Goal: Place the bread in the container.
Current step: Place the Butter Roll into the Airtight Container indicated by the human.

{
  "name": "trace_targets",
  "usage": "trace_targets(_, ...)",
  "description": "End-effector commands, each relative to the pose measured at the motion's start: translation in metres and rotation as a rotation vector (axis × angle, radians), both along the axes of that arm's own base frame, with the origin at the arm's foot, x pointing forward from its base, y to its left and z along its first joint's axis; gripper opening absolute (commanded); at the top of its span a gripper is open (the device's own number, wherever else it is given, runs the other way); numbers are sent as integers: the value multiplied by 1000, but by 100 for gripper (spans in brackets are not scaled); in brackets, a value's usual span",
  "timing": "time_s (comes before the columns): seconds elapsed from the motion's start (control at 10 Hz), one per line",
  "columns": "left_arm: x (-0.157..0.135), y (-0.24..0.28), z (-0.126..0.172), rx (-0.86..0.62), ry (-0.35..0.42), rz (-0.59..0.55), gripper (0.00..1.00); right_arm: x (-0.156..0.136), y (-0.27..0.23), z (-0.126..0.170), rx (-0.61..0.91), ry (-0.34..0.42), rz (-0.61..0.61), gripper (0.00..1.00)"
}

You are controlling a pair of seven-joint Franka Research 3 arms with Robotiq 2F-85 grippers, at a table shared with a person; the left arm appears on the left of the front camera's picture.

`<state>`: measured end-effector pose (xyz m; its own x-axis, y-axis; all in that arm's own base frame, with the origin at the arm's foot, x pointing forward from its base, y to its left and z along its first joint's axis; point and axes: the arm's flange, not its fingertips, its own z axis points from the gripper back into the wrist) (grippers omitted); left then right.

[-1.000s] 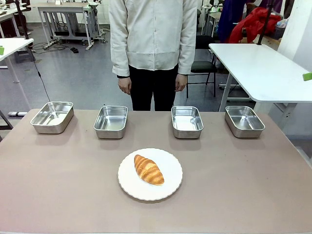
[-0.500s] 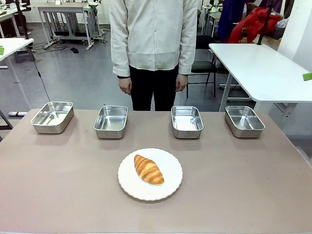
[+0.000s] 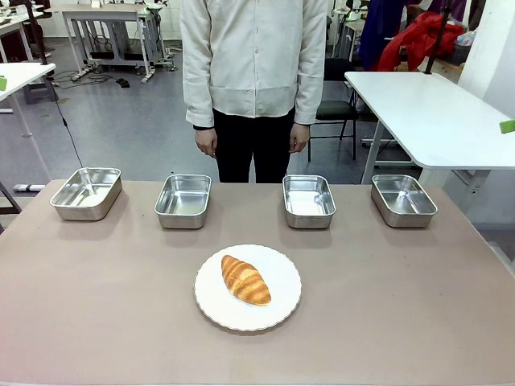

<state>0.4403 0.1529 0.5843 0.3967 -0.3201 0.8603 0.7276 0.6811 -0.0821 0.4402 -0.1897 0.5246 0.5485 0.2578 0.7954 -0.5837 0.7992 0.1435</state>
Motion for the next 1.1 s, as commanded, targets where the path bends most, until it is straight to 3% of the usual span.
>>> trace_targets(0.0,0,0,1,-11,-9,-9,100,2,0,0,14,-12,2,100)
trace_targets(1.0,0,0,1,-11,-9,-9,100,2,0,0,14,-12,2,100)
